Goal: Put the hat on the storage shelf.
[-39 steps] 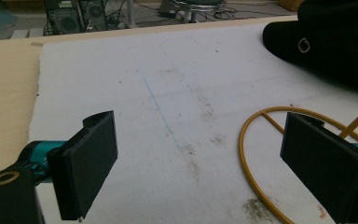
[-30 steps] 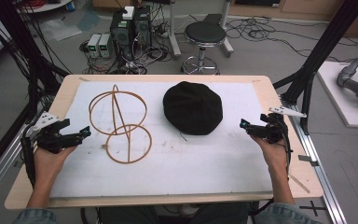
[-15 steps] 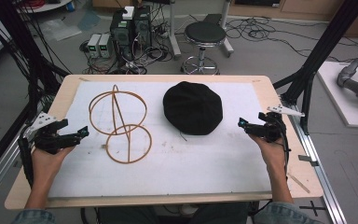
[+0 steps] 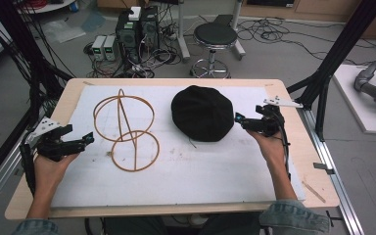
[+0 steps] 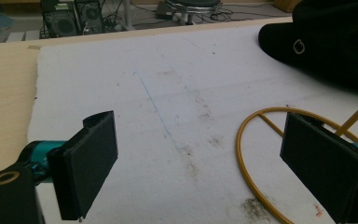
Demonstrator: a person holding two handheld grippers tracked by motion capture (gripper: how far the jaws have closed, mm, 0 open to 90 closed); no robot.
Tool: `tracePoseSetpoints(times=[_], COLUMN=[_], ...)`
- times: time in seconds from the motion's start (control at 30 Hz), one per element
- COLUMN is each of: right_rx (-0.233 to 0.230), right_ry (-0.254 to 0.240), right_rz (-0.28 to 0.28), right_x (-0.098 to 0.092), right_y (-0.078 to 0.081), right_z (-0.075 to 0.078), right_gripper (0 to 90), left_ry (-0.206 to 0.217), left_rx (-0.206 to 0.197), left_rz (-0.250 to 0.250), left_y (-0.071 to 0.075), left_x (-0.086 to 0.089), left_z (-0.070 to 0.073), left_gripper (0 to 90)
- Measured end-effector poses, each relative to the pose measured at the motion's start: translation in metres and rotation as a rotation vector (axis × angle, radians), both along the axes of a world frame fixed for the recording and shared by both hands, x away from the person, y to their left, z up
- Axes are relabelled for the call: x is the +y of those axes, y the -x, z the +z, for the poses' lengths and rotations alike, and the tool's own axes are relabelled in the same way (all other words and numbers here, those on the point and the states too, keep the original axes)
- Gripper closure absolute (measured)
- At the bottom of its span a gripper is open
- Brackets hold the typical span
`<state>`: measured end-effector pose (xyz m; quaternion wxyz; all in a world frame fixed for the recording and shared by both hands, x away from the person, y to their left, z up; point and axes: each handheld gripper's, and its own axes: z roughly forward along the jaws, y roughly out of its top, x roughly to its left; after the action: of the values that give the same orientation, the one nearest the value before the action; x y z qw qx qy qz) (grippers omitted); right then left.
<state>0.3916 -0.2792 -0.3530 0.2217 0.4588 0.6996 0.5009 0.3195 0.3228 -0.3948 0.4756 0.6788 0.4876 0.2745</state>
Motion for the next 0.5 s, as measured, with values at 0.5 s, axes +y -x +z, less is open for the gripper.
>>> tracePoseSetpoints(times=[0.5], right_rx=[-0.051], right_ry=[-0.041], right_rz=[-0.007], right_x=[0.053], right_y=[-0.034], right_z=[-0.002], right_gripper=[5.5], left_ry=[0.005], left_rx=[0.003], left_rz=[-0.007], left_y=[0.0], left_x=[-0.001], left_z=[0.0], left_gripper=[11.4])
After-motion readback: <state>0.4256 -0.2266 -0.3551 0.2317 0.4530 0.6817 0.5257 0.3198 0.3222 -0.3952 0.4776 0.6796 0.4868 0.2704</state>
